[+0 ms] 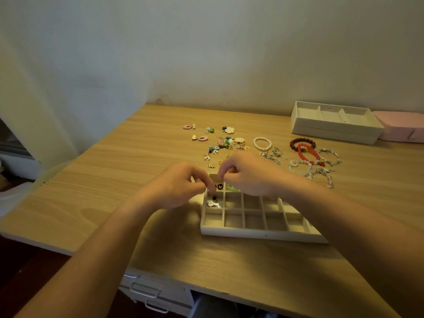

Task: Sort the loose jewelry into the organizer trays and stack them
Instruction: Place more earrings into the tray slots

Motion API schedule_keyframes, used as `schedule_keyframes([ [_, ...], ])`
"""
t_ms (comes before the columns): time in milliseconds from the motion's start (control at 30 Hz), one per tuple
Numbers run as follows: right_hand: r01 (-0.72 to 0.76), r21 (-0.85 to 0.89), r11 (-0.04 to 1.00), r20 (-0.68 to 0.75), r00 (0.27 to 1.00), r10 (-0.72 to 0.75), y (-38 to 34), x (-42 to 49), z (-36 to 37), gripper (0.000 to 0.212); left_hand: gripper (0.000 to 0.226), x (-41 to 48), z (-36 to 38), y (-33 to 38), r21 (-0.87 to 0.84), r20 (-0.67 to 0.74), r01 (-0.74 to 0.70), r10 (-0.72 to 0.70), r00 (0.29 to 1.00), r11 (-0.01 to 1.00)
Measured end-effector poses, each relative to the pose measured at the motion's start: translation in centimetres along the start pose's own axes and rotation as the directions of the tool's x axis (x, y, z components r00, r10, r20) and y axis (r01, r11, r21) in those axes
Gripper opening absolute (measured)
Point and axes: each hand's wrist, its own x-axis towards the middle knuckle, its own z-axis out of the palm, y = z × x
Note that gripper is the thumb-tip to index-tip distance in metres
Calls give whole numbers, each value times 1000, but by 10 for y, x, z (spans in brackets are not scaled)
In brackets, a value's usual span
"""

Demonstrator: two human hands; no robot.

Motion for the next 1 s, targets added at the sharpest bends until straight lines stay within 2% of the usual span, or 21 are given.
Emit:
schedule_keyframes([
  [100, -49, 93, 994, -68, 996, 55, 7, 14, -10, 27, 25, 18, -6, 3, -36, -129, 9, -13, 992, 999],
  [200, -122, 91, 988, -130, 983, 134, 23, 35, -17, 30, 23, 46, -11, 1, -71, -222, 43, -57, 973, 997],
  [400, -229, 146, 962, -168, 953, 253, 57, 81, -20, 30, 16, 112, -7, -33, -103, -335, 216, -238, 912, 971],
  [567, -232, 119, 965, -176, 952, 251, 67, 114, -19, 27, 20, 150, -4, -37, -36, -339, 256, -253, 906, 966],
  [700, -208, 93, 974, -178, 959, 222, 68, 126, -20, 27, 30, 161, -1, -39, 7, -270, 255, -244, 932, 967],
  [867, -205, 117, 972, -168, 960, 223, 72, 129, -21, 26, 17, 163, 0, -45, 38, -278, 255, -235, 931, 966],
  [1000, -202, 175, 964, -178, 956, 232, 76, 124, -23, 26, 14, 160, 5, -44, -43, -305, 222, -224, 925, 974],
])
